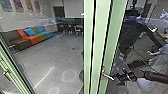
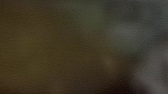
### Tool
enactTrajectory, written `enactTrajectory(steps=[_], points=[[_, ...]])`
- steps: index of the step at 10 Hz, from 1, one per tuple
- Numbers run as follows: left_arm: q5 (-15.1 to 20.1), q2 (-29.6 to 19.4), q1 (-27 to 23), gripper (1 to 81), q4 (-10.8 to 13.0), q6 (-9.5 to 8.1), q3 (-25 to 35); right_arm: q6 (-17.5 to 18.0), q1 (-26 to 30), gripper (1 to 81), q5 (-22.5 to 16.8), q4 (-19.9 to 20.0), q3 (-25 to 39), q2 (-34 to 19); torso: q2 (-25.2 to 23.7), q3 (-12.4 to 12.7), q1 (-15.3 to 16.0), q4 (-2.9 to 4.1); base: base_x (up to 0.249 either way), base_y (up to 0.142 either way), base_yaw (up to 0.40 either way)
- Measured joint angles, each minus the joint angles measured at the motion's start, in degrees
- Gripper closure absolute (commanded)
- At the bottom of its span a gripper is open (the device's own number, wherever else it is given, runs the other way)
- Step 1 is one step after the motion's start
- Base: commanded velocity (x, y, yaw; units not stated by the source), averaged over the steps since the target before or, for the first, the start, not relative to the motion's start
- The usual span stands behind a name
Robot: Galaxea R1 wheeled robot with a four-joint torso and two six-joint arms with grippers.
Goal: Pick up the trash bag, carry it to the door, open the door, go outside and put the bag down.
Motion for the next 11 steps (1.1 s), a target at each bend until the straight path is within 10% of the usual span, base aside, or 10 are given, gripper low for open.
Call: enactTrajectory(steps=[5, 11], points=[[0.0, 0.0, 0.1, 81.1, 0.0, 0.0, 0.0, 1.0, 8.3, 1.0, -9.0, 0.4, 3.0, -6.7, 0.0, 0.0, 0.0, 0.02, 0.0, 0.0, 0.0], [0.0, 0.3, 0.1, 81.1, 0.0, 0.06, 0.0, -4.2, 15.9, 1.0, -16.5, -27.4, 3.2, -7.9, 0.0, 0.0, 0.0, 0.02, 0.0, 0.0, 0.0]])
